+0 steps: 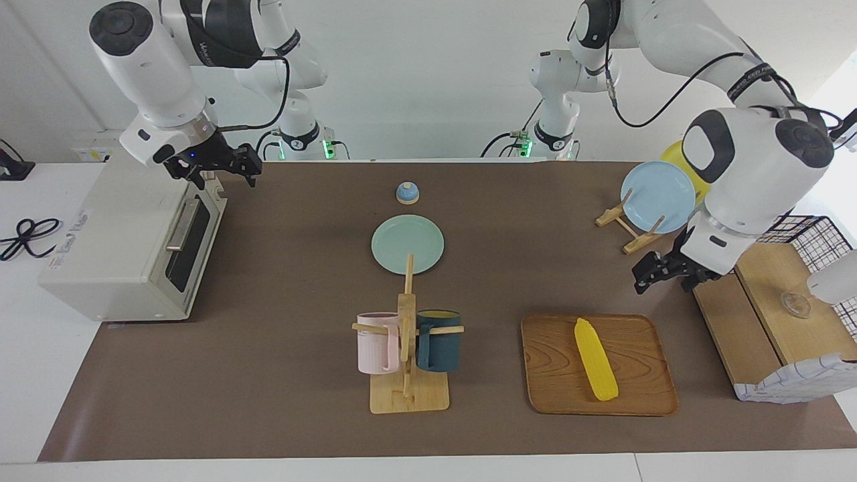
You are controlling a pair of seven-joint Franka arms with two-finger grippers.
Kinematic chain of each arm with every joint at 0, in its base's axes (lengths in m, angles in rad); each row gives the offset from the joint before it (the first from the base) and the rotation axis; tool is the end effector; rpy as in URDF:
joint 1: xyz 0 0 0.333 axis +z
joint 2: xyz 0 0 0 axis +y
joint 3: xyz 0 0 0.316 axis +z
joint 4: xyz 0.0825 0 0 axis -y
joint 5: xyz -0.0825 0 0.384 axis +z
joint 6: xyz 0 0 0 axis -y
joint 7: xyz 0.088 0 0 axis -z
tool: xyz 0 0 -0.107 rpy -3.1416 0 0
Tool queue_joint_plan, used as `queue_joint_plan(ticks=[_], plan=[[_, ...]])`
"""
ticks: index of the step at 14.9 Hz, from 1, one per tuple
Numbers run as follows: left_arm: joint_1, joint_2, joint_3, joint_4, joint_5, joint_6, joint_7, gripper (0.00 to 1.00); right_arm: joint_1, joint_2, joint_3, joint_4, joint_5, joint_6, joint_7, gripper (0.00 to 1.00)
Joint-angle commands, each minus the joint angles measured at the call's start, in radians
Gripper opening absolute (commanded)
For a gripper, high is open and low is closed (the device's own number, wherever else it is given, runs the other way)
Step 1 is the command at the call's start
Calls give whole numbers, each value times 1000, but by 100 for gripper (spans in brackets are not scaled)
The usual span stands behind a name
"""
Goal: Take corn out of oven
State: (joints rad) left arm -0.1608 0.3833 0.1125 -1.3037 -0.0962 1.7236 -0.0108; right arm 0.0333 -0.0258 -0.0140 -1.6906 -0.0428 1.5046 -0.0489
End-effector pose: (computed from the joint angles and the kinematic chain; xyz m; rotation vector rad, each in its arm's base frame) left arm 0.6751 -0.0553 0.5303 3.0860 -0.0519 0.0574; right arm 0.5342 0.0054 0.5775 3.0897 0.1064 -0.2491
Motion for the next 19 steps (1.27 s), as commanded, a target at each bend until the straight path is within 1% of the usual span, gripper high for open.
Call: queue_joint_plan(ticks=[1, 2, 4, 5, 7, 9, 10, 12, 16, 18, 19], plan=[[12, -105, 6, -62, 21, -114, 6, 100, -6, 9, -9, 51, 26, -3, -12, 100], [23, -135, 6, -63, 21, -165, 6, 100, -7, 7, -8, 51, 24, -3, -11, 100], [24, -188, 4, -75, 59, -255, 6, 100, -10, 9, -9, 51, 26, -3, -12, 100], [24, -219, 3, -97, 64, -280, 6, 100, -9, 9, -9, 51, 26, -3, -14, 100], [33, -309, -2, -185, 64, -292, 8, 100, -6, 6, -9, 51, 24, -4, -14, 100], [92, -406, -54, -297, 64, -291, 8, 100, -4, -2, -9, 51, 24, 2, -15, 100], [112, -440, -74, -346, 64, -288, 6, 100, -6, -2, -9, 51, 24, 3, -17, 100], [104, -455, -74, -376, 64, -274, -1, 100, -6, -2, -9, 49, 24, 3, -19, 100], [103, -451, -77, -370, 64, -254, -34, 100, -6, -3, -8, 49, 26, 2, -20, 100], [104, -445, -79, -378, 62, -170, -32, 100, -6, -3, -8, 51, 27, 5, -20, 100], [104, -440, -79, -384, 62, -148, -31, 100, -6, -2, -8, 51, 29, 6, -17, 100]])
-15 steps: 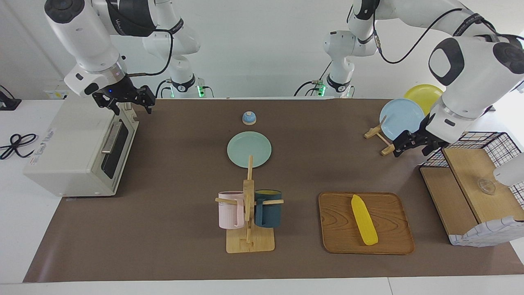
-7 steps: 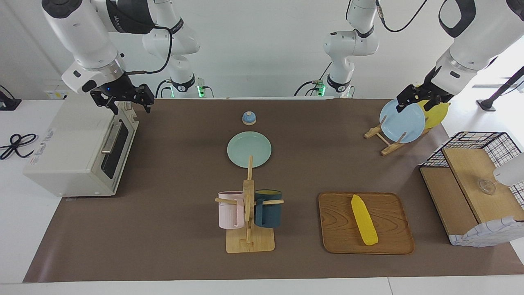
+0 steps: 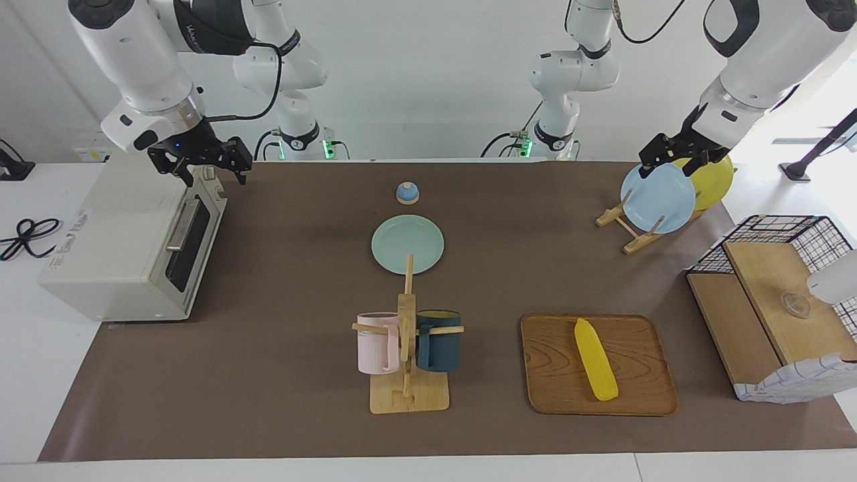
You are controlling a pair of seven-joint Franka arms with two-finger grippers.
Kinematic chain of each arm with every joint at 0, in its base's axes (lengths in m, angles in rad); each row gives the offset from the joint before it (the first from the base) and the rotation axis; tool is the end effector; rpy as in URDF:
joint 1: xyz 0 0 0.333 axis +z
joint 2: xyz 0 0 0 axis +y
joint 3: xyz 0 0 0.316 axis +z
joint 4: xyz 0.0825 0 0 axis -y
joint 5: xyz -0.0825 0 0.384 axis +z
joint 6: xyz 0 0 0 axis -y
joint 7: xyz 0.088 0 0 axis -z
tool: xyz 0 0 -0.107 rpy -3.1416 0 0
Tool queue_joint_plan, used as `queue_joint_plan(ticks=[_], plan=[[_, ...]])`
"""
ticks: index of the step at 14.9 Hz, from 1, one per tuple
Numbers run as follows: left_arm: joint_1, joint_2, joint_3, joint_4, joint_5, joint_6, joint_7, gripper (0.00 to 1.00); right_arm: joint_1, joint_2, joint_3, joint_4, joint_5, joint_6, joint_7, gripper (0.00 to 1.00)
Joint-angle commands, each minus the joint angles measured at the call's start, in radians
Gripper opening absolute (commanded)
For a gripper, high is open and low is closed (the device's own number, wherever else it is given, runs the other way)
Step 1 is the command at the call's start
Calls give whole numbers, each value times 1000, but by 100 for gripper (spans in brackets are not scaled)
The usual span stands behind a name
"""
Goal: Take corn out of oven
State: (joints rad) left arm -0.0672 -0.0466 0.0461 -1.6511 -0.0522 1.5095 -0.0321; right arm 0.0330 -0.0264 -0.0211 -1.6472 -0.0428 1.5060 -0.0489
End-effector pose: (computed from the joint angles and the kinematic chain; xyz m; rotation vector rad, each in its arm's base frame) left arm 0.5315 -0.0165 0.6073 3.0862 0.0156 -0.1490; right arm 0.5370 0.0014 0.5980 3.0949 0.0937 -0.1791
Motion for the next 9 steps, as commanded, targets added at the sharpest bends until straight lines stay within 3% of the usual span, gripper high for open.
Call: queue_joint_plan(ticks=[1, 9], plan=[[10, -1, -12, -36, 18, 80, 0, 100, -5, -3, 0, 7, 29, 5, -17, 100], [12, 19, -12, -24, 21, 84, 1, 100, -5, -3, 0, 4, 29, 5, -19, 100]])
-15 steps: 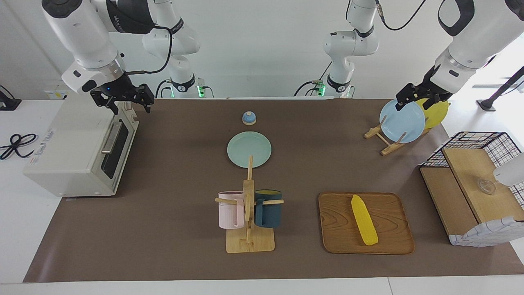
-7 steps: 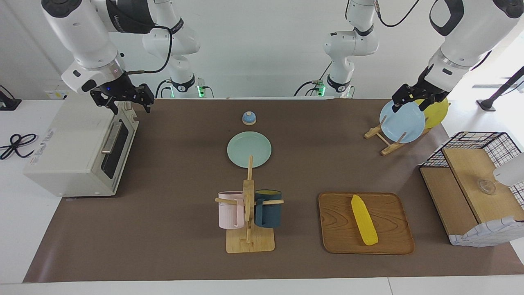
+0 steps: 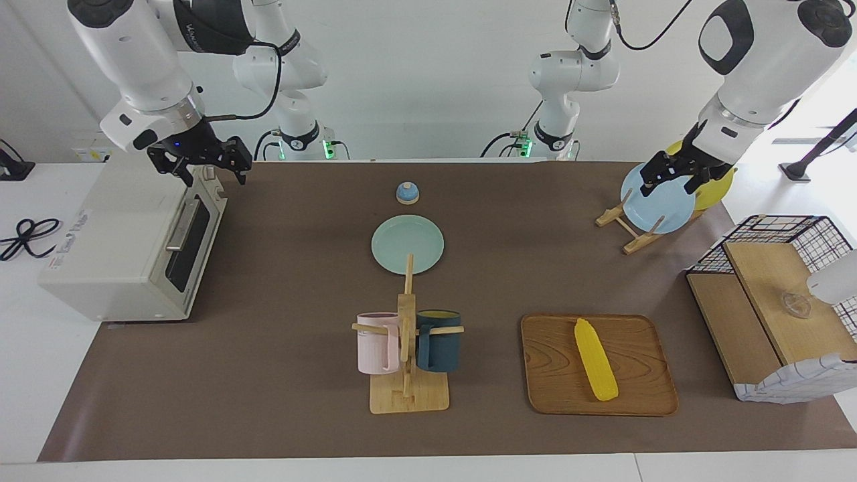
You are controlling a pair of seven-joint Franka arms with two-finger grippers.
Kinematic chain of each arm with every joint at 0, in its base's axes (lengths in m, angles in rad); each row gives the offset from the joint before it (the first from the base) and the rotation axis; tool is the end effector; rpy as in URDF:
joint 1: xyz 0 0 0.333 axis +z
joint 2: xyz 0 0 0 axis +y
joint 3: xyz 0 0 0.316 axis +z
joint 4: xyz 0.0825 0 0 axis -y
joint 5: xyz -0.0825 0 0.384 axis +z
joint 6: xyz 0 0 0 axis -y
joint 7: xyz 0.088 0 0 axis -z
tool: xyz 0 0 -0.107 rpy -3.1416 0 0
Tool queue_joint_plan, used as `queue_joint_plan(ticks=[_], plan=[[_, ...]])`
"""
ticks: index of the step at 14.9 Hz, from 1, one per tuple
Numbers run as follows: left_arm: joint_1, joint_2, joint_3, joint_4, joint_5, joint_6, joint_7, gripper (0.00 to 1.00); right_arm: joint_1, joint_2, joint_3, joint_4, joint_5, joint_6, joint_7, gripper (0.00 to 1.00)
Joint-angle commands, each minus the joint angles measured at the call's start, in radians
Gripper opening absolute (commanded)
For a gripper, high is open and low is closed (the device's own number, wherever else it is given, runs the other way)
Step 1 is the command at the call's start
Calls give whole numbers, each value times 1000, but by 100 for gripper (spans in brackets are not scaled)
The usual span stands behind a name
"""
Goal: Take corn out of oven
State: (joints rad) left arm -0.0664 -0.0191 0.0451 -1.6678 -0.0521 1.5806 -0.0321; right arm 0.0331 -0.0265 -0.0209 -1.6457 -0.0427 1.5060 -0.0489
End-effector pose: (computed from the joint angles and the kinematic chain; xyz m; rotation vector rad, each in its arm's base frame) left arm 0.5460 -0.0169 0.5903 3.0886 0.0202 -0.1074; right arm 0.5370 0.0016 0.5987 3.0951 0.0941 -0.1766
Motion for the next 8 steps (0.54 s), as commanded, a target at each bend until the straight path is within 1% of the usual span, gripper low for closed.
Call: queue_joint_plan(ticks=[1, 3, 8], plan=[[10, -9, -10, -7, 26, 18, 3, 100, -5, -3, -1, 4, 27, 5, -19, 100], [5, -9, -11, -7, 58, 24, 4, 100, -4, -3, -1, 4, 27, 7, -19, 100], [0, -9, -11, -7, 61, 36, 4, 100, -2, -3, 1, 4, 27, 5, -19, 100]])
